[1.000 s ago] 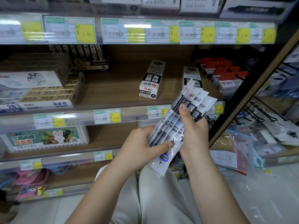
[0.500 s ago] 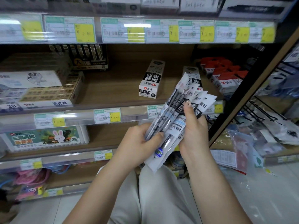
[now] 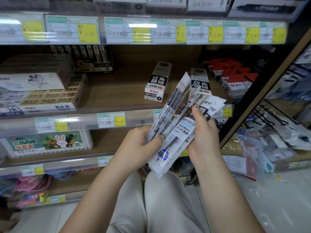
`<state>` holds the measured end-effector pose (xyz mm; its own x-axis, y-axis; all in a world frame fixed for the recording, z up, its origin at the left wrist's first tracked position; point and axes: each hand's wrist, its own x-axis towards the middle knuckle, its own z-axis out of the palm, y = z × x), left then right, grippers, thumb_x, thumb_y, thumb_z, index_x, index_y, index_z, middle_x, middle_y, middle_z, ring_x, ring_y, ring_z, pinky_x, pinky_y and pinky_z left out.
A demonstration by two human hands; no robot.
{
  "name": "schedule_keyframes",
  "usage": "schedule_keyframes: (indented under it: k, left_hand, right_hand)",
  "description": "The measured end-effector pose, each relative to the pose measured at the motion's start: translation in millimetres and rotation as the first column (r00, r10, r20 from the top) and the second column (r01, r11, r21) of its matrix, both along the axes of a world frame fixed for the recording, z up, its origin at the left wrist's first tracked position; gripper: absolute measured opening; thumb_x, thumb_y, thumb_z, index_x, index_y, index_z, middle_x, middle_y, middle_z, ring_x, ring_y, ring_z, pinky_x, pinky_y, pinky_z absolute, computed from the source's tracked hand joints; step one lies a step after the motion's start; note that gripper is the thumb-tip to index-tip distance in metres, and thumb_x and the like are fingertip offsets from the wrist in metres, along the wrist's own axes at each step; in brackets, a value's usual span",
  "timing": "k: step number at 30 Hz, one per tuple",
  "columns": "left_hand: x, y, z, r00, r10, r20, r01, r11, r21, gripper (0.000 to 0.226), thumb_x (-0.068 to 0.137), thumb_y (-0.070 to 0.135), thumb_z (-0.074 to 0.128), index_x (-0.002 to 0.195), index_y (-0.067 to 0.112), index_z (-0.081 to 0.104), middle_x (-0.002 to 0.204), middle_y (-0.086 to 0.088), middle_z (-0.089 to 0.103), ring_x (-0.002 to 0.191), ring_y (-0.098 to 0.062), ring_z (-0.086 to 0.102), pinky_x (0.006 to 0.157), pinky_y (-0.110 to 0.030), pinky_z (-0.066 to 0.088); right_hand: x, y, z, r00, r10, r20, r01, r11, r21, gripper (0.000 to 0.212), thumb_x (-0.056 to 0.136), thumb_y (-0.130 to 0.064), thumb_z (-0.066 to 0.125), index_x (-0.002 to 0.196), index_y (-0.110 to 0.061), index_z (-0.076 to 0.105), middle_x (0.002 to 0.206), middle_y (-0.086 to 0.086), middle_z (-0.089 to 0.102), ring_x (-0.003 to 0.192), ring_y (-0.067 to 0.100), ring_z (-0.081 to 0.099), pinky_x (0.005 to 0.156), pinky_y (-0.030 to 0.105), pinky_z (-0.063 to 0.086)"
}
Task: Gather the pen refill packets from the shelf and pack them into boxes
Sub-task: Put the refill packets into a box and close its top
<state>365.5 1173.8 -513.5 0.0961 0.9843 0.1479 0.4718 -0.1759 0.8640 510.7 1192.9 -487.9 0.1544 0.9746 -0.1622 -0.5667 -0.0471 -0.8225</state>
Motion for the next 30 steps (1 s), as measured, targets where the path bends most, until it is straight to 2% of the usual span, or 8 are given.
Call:
schedule_keyframes:
  k: [3, 5, 9, 14, 19, 23, 27, 30]
  left_hand:
    - [-2.0, 0.0, -1.0, 1.0, -0.001, -0.02, 0.001, 1.0, 0.029, 0.06, 0.066, 0.055, 0.041, 0.079, -0.001, 0.059, 0.073, -0.018, 0.063, 0.061, -0.027, 0.055, 0.058, -0.04, 0.046]
    - [-3.0, -0.6, -1.3, 0.999, -0.001, -0.048, 0.004, 0.999, 0.051, 0.06, 0.068, 0.055, 0.04, 0.079, 0.0, 0.059, 0.074, -0.018, 0.064, 0.07, -0.031, 0.059, 0.062, -0.045, 0.046]
    - [-3.2, -2.6, 1.0, 0.994, -0.022, -0.109, 0.03, 0.997, 0.075, 0.051, 0.071, 0.052, 0.039, 0.077, 0.005, 0.057, 0.069, -0.012, 0.062, 0.066, -0.026, 0.057, 0.062, -0.043, 0.045]
    - [4.9, -8.2, 4.0, 0.975, -0.03, -0.222, 0.055, 0.993, 0.108, 0.023, 0.079, 0.04, 0.046, 0.071, 0.019, 0.048, 0.06, 0.0, 0.053, 0.057, -0.016, 0.049, 0.057, -0.035, 0.038]
    - [15.7, -10.3, 3.2, 0.921, -0.026, -0.389, 0.092, 0.984, 0.15, 0.016, 0.09, 0.03, 0.051, 0.084, 0.016, 0.046, 0.073, -0.001, 0.057, 0.067, -0.024, 0.053, 0.057, -0.037, 0.039]
    - [21.4, -12.6, 3.6, 0.893, -0.032, -0.449, 0.123, 0.977, 0.175, 0.022, 0.092, 0.04, 0.047, 0.09, 0.02, 0.039, 0.074, 0.005, 0.048, 0.074, -0.026, 0.055, 0.056, -0.036, 0.032]
    - [22.5, -8.6, 5.2, 0.869, -0.083, -0.487, 0.145, 0.985, 0.091, 0.046, 0.078, 0.065, 0.052, 0.095, 0.024, 0.041, 0.079, 0.006, 0.054, 0.078, -0.022, 0.058, 0.059, -0.034, 0.039]
    - [21.1, -3.2, 7.1, 0.875, -0.138, -0.464, 0.167, 0.986, 0.023, 0.042, 0.074, 0.055, 0.064, 0.098, 0.025, 0.046, 0.077, 0.01, 0.057, 0.075, -0.016, 0.059, 0.058, -0.03, 0.042]
  right_hand:
    - [-0.9, -1.1, 0.3, 1.0, -0.023, 0.006, 0.023, 1.0, 0.012, 0.01, 0.094, -0.016, 0.055, 0.1, -0.022, 0.06, 0.077, -0.009, 0.074, 0.075, 0.008, 0.071, 0.058, 0.023, 0.056]
    - [-1.9, -1.3, 1.1, 0.999, -0.044, 0.01, 0.044, 0.999, 0.013, 0.011, 0.094, -0.015, 0.054, 0.097, -0.024, 0.06, 0.075, -0.01, 0.074, 0.073, 0.007, 0.071, 0.057, 0.023, 0.055]
    - [-2.3, -1.3, 2.3, 0.996, -0.078, 0.037, 0.078, 0.997, 0.018, 0.014, 0.094, -0.013, 0.054, 0.104, -0.019, 0.061, 0.081, -0.006, 0.073, 0.076, 0.008, 0.071, 0.058, 0.023, 0.054]
    - [-4.7, 1.4, 1.7, 0.991, -0.124, 0.042, 0.123, 0.992, 0.015, 0.026, 0.094, -0.01, 0.052, 0.119, -0.004, 0.058, 0.103, 0.009, 0.07, 0.094, 0.021, 0.069, 0.07, 0.031, 0.056]
    - [-7.7, 2.4, 2.7, 0.985, -0.124, -0.121, 0.128, 0.991, 0.027, 0.028, 0.094, -0.002, 0.048, 0.119, 0.01, 0.054, 0.079, 0.007, 0.071, 0.072, 0.015, 0.071, 0.061, 0.026, 0.055]
    - [-7.4, 1.8, 0.7, 0.981, -0.141, -0.131, 0.146, 0.989, 0.023, 0.024, 0.094, -0.003, 0.045, 0.113, 0.007, 0.055, 0.075, 0.007, 0.066, 0.064, 0.011, 0.067, 0.055, 0.02, 0.052]
    - [-7.1, 3.1, -1.0, 0.975, -0.152, -0.16, 0.154, 0.988, 0.0, 0.018, 0.094, -0.005, 0.045, 0.109, 0.0, 0.056, 0.079, 0.012, 0.062, 0.061, 0.012, 0.066, 0.054, 0.021, 0.052]
    - [-4.8, 5.5, -1.1, 0.978, -0.143, -0.154, 0.145, 0.989, 0.006, 0.016, 0.095, -0.005, 0.043, 0.091, -0.001, 0.057, 0.069, 0.005, 0.065, 0.061, 0.013, 0.066, 0.057, 0.023, 0.054]
